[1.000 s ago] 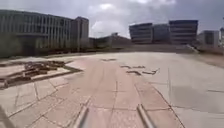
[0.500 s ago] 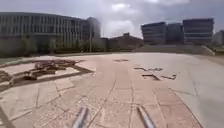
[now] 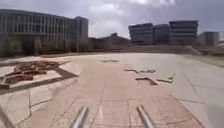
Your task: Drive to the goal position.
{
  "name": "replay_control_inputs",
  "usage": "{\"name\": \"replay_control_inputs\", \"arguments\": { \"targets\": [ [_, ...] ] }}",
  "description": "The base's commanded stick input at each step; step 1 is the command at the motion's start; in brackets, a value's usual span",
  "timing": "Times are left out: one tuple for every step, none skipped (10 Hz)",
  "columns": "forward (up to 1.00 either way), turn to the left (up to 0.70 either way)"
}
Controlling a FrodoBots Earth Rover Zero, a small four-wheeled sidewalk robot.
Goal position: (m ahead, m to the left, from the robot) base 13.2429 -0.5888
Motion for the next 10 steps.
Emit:
{"name": "replay_control_inputs", "arguments": {
  "targets": [
    [1.00, -0.36],
    [1.00, -0.36],
    [1.00, -0.04],
    [1.00, 0.04],
    [1.00, 0.04],
    [1.00, 0.04],
    [1.00, 0.04],
    [1.00, 0.04],
    [1.00, 0.04],
    [1.00, 0.04]
  ]
}}
